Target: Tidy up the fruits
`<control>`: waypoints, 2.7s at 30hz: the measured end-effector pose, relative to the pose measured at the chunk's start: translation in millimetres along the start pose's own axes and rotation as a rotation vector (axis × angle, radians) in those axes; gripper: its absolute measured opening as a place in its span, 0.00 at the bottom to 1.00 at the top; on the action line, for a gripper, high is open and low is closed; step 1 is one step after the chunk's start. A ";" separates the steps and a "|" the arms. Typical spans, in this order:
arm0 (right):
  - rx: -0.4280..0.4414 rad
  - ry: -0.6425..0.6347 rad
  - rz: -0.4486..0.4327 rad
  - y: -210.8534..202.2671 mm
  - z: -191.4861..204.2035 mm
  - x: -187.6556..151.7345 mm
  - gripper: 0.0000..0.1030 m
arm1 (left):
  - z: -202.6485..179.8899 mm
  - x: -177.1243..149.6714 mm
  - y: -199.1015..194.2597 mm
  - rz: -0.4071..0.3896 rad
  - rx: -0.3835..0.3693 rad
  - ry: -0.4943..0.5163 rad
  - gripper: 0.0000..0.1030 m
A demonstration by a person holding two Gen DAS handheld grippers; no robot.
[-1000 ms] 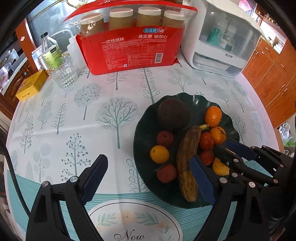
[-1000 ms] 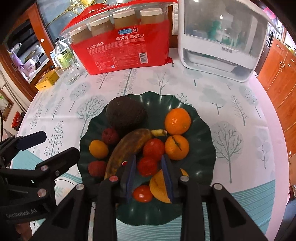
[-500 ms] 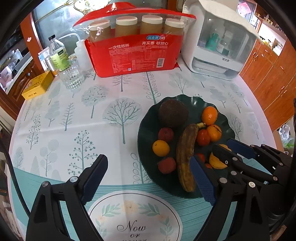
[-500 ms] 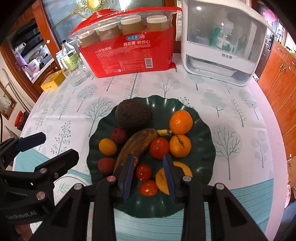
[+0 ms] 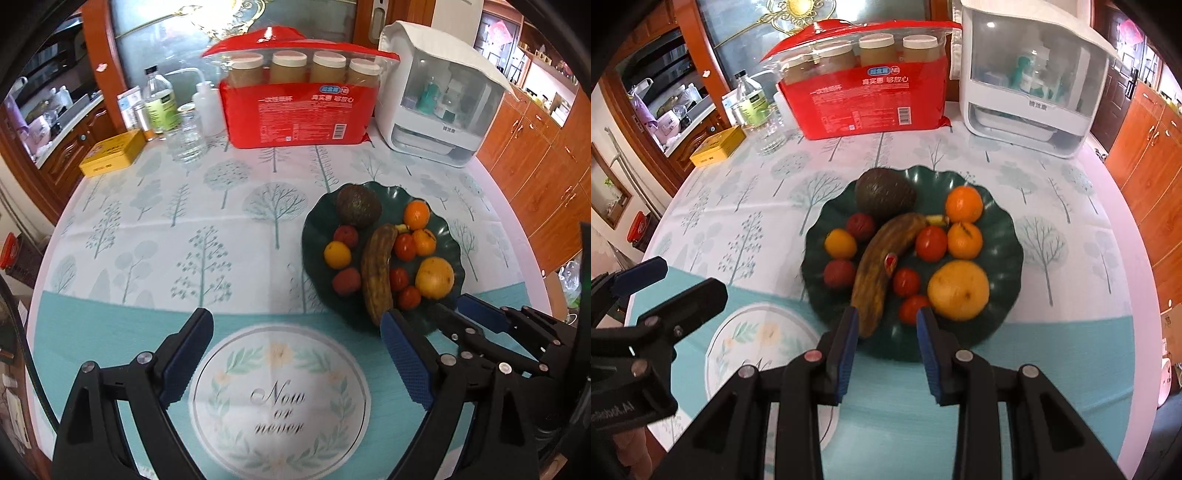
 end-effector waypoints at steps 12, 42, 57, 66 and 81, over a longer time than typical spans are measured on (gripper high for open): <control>-0.002 0.081 -0.002 -70.0 26.3 -58.2 0.32 | 27.0 -64.1 -72.0 -0.014 0.022 -0.015 0.89; -0.079 0.105 -0.064 -130.4 52.3 -94.2 0.39 | 29.8 -96.9 -128.3 -0.056 0.055 0.007 0.92; -0.076 0.091 -0.095 -138.4 55.0 -92.4 0.39 | 28.2 -97.2 -128.6 -0.054 0.052 0.007 0.92; -0.069 0.088 -0.090 -137.2 60.0 -94.1 0.39 | 30.7 -99.8 -127.3 -0.041 0.042 0.012 0.92; -0.067 0.090 -0.085 -135.6 61.3 -93.8 0.39 | 35.9 -99.5 -124.7 -0.039 0.034 0.012 0.92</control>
Point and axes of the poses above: each gripper's, at about its wrist camera, not at the fingertips, and y roughly the way its jaws point, z to its left, x to its top, the point moved 4 cm from there along y, roughly the way its jaws point, and after that the axes turned 3 degrees about -x, right-handed, at the moved point
